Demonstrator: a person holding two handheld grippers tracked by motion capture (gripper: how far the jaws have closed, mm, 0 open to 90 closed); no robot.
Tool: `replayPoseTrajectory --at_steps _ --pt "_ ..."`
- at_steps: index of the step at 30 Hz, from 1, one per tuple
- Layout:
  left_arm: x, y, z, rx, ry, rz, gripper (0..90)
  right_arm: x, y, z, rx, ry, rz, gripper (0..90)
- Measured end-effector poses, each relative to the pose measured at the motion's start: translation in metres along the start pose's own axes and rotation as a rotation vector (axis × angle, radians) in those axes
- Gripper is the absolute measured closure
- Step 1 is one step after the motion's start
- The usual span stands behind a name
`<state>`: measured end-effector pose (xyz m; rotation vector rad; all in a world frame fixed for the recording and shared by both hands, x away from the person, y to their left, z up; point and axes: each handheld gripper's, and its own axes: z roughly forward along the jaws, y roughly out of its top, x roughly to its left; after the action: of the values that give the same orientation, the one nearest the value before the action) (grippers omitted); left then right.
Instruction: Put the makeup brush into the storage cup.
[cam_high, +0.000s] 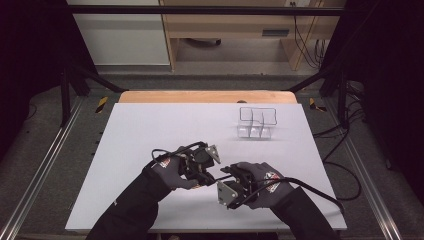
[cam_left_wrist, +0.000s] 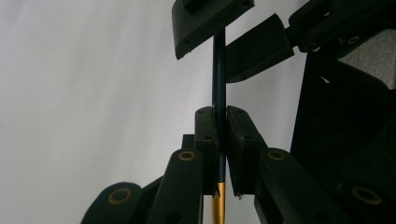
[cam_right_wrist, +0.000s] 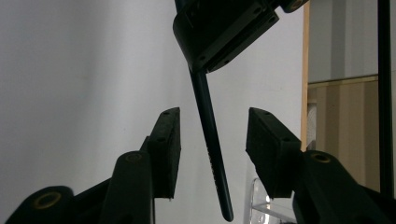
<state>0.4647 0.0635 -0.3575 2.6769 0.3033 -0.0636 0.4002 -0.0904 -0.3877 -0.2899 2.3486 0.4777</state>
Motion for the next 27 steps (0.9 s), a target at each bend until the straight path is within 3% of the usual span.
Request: replayPoseTrajectory --at_steps 11,27 --pt "-0.0019 -0.0001 0.0025 0.001 -0.008 0.030 82.4 0.0034 0.0025 -0.0004 -0.003 -0.003 -0.016 69.9" --pt "-0.0030 -0.0005 0.0038 0.004 -0.018 0.055 82.4 0.0051 0.0042 0.0010 0.002 0.048 -0.018 80.5"
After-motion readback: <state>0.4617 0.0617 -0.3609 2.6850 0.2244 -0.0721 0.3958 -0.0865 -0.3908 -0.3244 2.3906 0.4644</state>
